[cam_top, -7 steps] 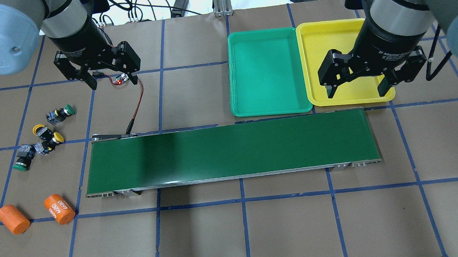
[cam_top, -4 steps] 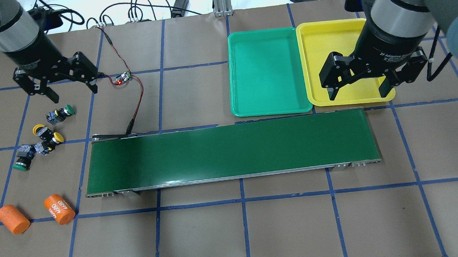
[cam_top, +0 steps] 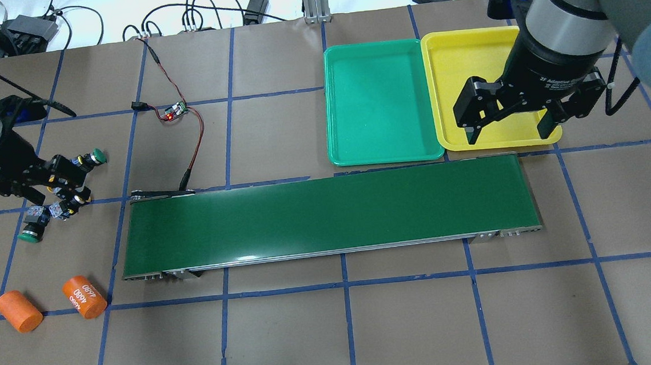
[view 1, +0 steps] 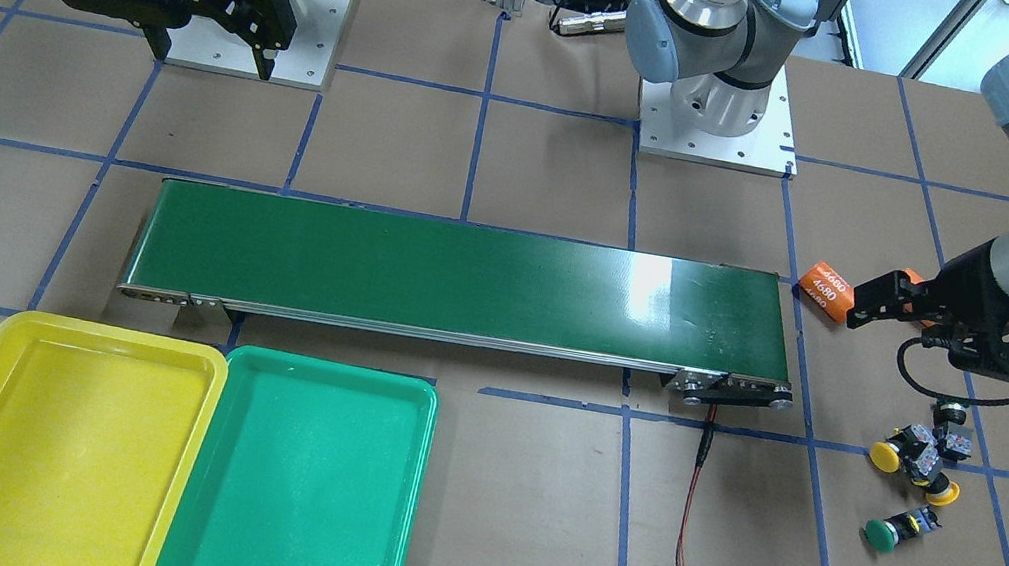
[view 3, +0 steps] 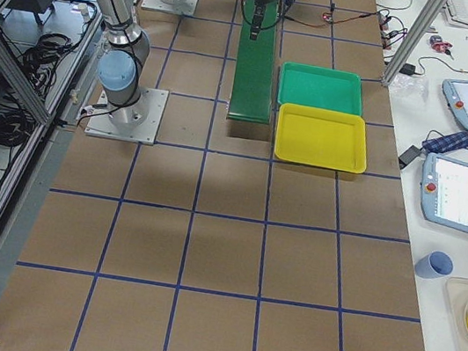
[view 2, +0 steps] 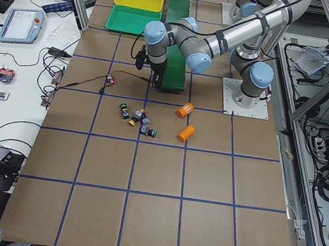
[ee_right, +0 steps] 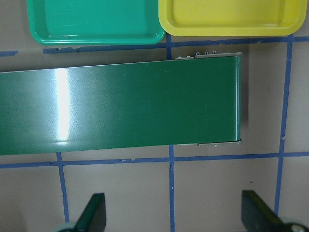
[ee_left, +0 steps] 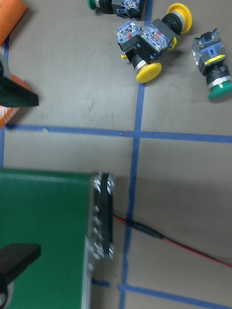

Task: Sort buttons by color to trays
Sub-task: 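Reach the left gripper down to the orange cylinder near the table edge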

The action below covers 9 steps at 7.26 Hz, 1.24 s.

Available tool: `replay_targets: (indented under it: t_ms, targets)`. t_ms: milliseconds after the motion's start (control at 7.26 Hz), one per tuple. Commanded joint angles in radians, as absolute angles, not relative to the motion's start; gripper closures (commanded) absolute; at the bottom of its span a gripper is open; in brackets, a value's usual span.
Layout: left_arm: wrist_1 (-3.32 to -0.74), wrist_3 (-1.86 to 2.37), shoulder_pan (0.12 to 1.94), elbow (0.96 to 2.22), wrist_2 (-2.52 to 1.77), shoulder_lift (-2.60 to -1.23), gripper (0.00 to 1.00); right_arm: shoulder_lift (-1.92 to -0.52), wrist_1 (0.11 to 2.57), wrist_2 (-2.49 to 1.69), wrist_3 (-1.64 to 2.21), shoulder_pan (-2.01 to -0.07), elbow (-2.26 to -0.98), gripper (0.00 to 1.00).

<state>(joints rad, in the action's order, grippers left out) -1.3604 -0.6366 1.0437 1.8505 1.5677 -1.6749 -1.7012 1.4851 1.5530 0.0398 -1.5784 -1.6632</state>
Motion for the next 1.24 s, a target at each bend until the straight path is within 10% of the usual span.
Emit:
replay_targets:
  t_ms: [0, 1102]
  targets:
    - [-1.353, -0.922, 0.974, 1.961, 1.659, -1.652, 0.00, -1.701, 1.489, 1.552, 0.038, -1.575, -1.661, 0.00]
    - [-0.936, -1.355, 0.893, 2.319, 1.712, -1.608, 0.00, -1.698, 1.486, 1.549, 0.038, -1.580, -1.666, 0.00]
